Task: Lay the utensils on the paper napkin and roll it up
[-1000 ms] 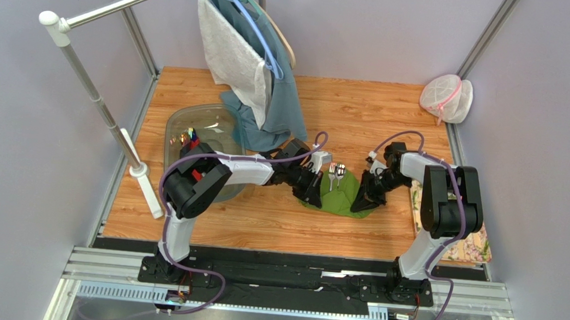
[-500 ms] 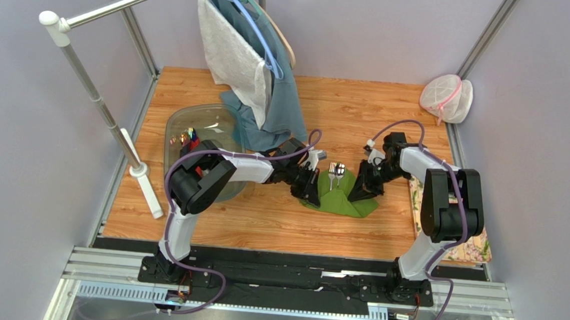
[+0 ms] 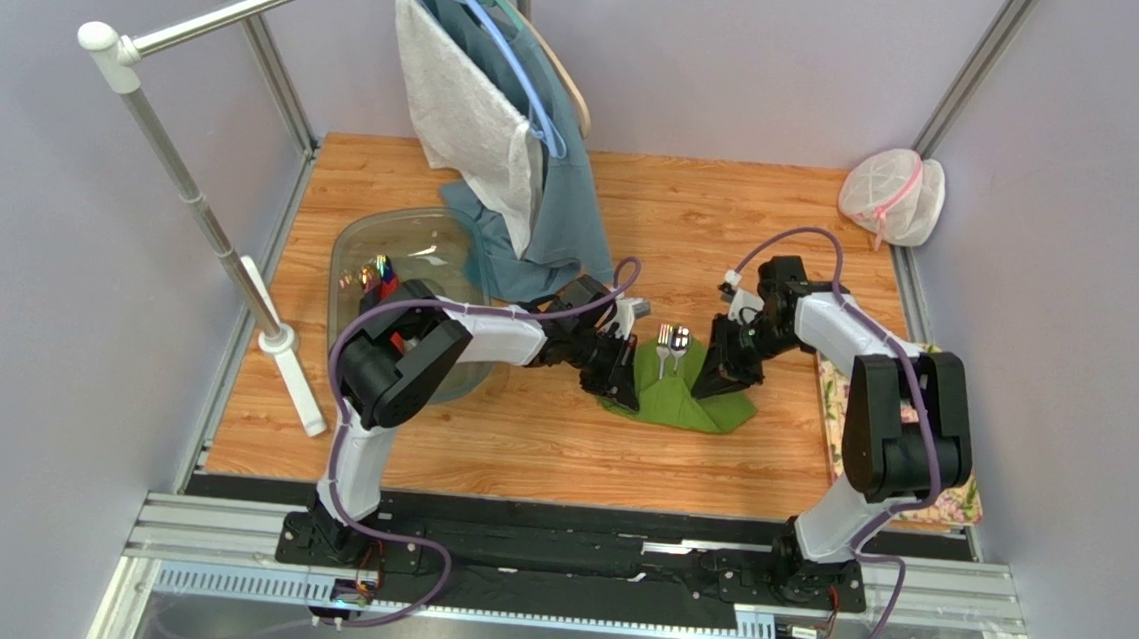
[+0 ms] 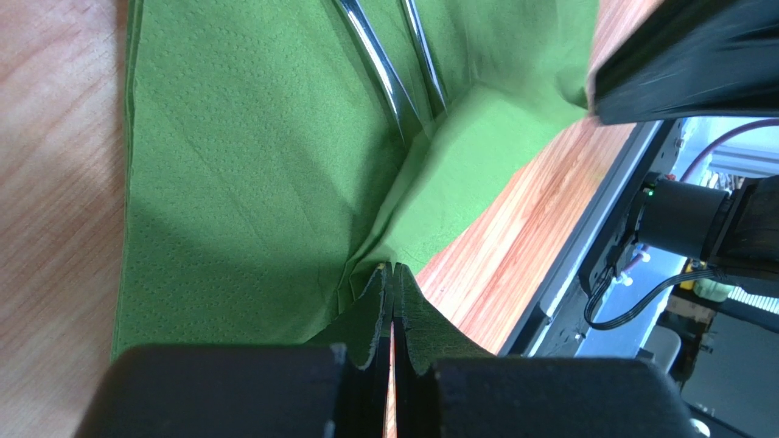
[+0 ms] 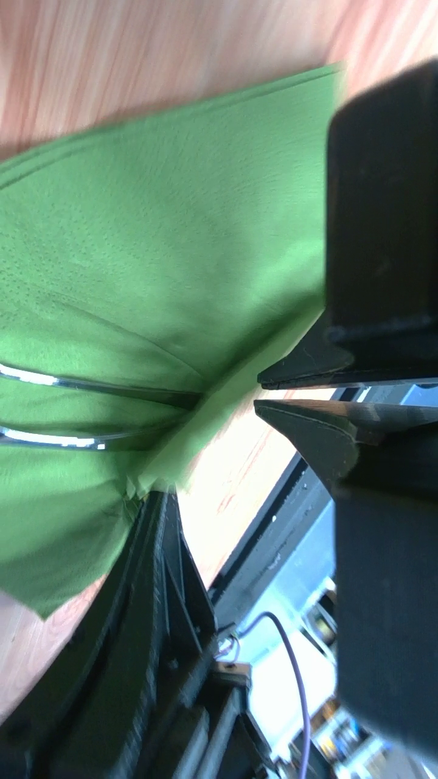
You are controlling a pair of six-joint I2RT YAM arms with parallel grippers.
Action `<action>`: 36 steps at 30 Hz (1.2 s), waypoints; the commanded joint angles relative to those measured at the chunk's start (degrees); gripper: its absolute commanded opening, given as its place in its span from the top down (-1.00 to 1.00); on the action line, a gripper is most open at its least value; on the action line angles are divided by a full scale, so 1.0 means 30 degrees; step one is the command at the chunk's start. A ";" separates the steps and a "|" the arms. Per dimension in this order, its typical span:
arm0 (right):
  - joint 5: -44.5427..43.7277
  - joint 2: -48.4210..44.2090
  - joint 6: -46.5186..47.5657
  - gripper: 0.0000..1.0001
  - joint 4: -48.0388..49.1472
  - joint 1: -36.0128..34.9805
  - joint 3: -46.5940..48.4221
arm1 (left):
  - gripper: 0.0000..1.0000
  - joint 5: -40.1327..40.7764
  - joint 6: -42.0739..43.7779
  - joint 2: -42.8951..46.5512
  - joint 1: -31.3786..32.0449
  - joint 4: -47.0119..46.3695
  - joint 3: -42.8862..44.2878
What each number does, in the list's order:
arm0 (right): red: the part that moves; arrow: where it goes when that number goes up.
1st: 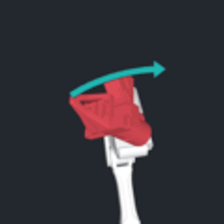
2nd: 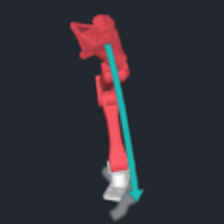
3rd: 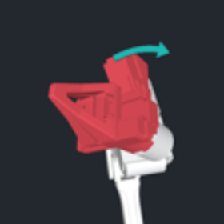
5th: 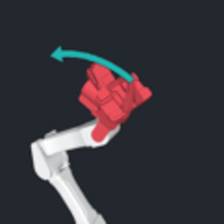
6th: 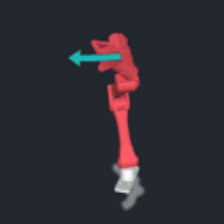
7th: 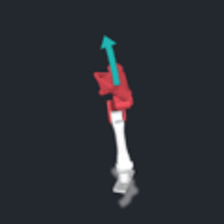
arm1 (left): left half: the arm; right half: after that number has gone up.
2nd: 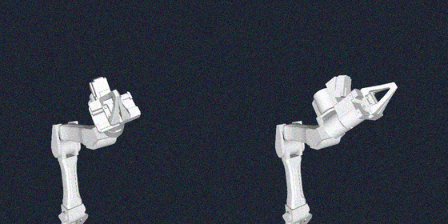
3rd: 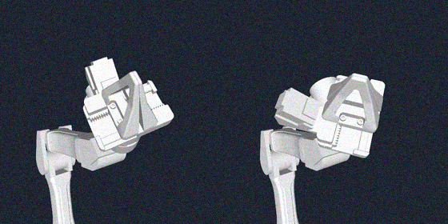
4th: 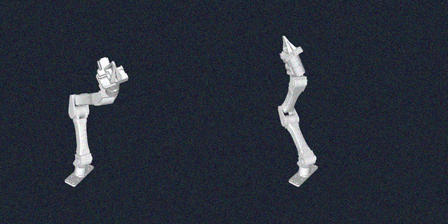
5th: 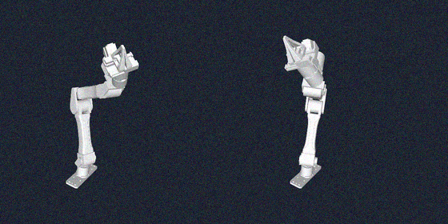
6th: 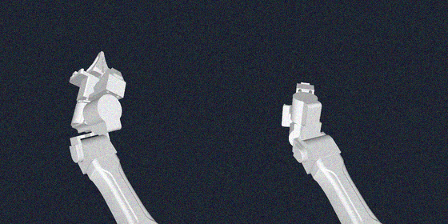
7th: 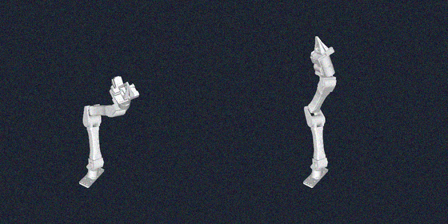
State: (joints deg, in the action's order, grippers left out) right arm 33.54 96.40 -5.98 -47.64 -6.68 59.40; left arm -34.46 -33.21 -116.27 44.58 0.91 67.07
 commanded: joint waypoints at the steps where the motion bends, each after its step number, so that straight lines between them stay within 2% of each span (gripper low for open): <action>1: -0.1102 -0.2246 0.0440 0.74 -0.0585 0.0058 0.0827 | 1.00 0.0382 -0.0325 0.0142 -0.0064 0.0195 0.0290; 6: 0.1356 -0.3510 0.0031 0.71 -0.0354 -0.0262 0.0096 | 1.00 0.0499 -0.0355 -0.0033 -0.0093 0.0342 0.0495; 11: 0.1769 -0.2195 -0.0380 0.72 0.0496 -0.0908 -0.0872 | 1.00 0.0383 -0.0443 -0.0033 -0.0064 0.0313 0.0525; 19: 0.0716 0.1117 -0.0468 0.78 0.2284 -0.0909 -0.0873 | 1.00 -0.0290 -0.0648 0.0639 -0.0093 -0.1180 -0.0118; 22: 0.0217 0.1615 -0.0498 0.79 0.2549 -0.0880 -0.0756 | 1.00 -0.0670 -0.0707 0.0874 -0.0093 -0.1444 -0.0207; 28: 0.0246 0.2085 -0.0498 0.81 0.2637 -0.0909 -0.0668 | 1.00 -0.1580 -0.1876 0.1724 -0.0093 -0.4080 -0.0706; 36: 0.0100 0.2056 -0.0527 0.81 0.2461 -0.0880 -0.0259 | 0.99 -0.1200 -0.2814 0.0292 -0.0035 -0.4462 0.0347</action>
State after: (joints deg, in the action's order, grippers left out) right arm 34.50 102.35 -7.27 -41.56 -9.34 56.36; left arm -37.32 -38.92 -114.72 44.58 -8.69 65.17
